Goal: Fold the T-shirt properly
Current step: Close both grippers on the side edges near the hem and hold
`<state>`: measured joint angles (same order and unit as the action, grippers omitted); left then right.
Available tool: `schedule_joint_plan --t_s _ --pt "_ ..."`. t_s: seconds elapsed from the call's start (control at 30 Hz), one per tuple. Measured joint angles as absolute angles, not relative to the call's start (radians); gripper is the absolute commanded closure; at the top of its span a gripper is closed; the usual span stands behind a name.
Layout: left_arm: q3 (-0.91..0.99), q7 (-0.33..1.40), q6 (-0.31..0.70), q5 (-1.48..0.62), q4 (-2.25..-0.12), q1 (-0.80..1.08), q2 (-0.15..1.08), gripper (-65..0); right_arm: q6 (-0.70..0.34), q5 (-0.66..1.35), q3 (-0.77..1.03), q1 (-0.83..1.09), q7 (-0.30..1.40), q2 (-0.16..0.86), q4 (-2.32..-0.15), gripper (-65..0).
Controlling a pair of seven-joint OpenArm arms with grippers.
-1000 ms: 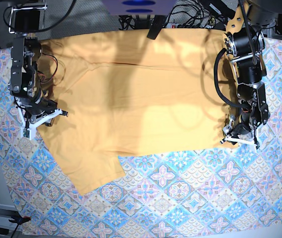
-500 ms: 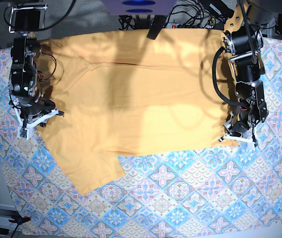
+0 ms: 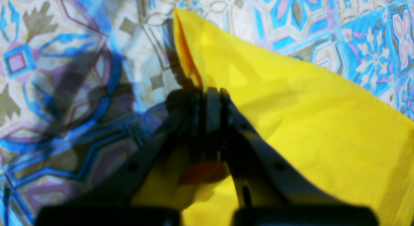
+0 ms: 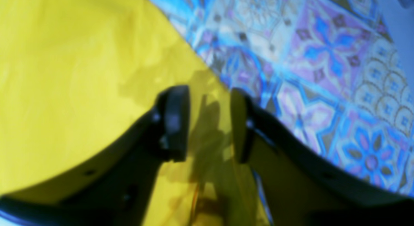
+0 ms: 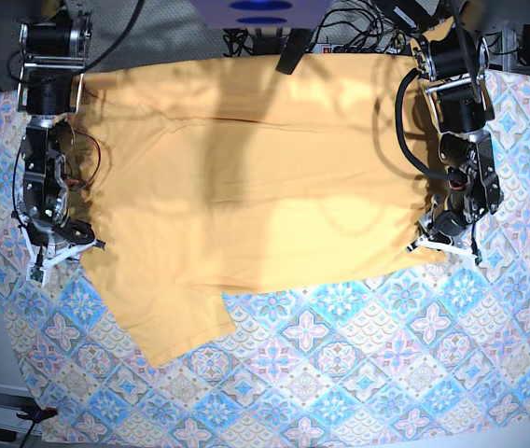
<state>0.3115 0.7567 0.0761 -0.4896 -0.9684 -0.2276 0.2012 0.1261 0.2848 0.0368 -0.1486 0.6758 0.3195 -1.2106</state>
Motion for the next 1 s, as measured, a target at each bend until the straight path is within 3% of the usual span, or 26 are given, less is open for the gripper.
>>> schedule_joint_plan --t_s 0.1,0.37,0.6,0.67,0.77,1.0 --pt "0.311 0.745 0.08 -0.494 -0.971 -0.22 0.201 0.0 0.125 0.247 0.019 -0.196 0.611 0.323 -1.101 -30.0" --pt "0.311 0.751 0.083 -0.495 -0.972 -0.218 0.202 0.0 0.11 0.187 -0.243 -0.292 0.492 0.338 -0.987 -30.3" --pt "0.311 0.749 0.08 -0.493 -0.972 -0.218 0.202 0.0 0.116 0.183 -0.263 -0.403 0.38 0.355 -0.751 -30.4" --pt "0.311 0.748 0.08 -0.494 -0.972 -0.218 0.202 0.0 0.067 0.183 -0.265 -0.421 0.338 0.353 -0.698 -30.4" --pt "0.311 0.748 0.08 -0.494 -0.972 -0.218 0.202 0.0 -0.004 0.181 -0.264 -0.427 0.323 0.351 -0.668 -30.4" --pt "0.311 0.748 0.08 -0.494 -0.972 -0.218 0.202 0.0 -0.005 0.183 -0.264 -0.427 0.318 0.35 -0.638 -30.4"
